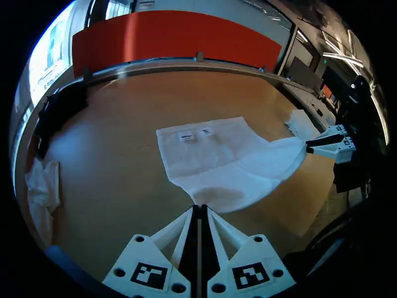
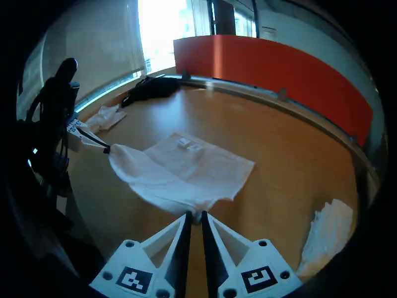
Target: Fold towel
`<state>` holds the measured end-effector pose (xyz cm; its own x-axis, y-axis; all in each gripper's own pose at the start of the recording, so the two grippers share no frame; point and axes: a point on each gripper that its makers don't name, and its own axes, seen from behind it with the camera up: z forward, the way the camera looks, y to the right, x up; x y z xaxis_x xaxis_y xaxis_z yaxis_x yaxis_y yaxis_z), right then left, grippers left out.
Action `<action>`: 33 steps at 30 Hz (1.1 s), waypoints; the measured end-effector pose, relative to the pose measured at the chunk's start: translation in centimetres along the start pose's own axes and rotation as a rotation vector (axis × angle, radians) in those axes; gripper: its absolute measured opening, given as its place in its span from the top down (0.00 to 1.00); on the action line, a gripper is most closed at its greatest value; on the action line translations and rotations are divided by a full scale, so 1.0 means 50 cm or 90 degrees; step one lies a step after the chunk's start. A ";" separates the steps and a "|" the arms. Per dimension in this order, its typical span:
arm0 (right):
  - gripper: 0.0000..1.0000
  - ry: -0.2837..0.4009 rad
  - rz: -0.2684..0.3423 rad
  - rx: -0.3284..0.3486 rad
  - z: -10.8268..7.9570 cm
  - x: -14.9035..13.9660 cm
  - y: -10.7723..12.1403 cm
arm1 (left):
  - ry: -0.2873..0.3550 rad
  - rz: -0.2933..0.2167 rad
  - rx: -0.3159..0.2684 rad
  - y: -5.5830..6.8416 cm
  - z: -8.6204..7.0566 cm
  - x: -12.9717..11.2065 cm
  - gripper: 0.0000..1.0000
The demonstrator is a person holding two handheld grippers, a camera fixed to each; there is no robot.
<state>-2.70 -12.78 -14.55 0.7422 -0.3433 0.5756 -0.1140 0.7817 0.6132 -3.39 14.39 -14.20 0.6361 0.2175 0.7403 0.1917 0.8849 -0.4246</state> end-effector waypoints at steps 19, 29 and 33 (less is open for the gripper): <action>0.85 -0.011 0.001 -0.015 0.038 0.024 0.051 | 0.019 0.003 0.002 -0.022 0.028 0.059 0.96; 0.85 -0.009 -0.004 -0.032 0.095 0.069 0.116 | 0.039 0.005 0.014 -0.053 0.066 0.124 0.96; 0.85 -0.013 -0.008 -0.040 0.114 0.082 0.139 | 0.040 0.009 0.018 -0.065 0.087 0.145 0.96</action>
<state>-4.22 -11.70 -4.86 0.7301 -0.3627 0.5792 -0.0631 0.8081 0.5857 -2.67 14.88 -5.19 0.6841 0.2041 0.7003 0.1626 0.8932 -0.4192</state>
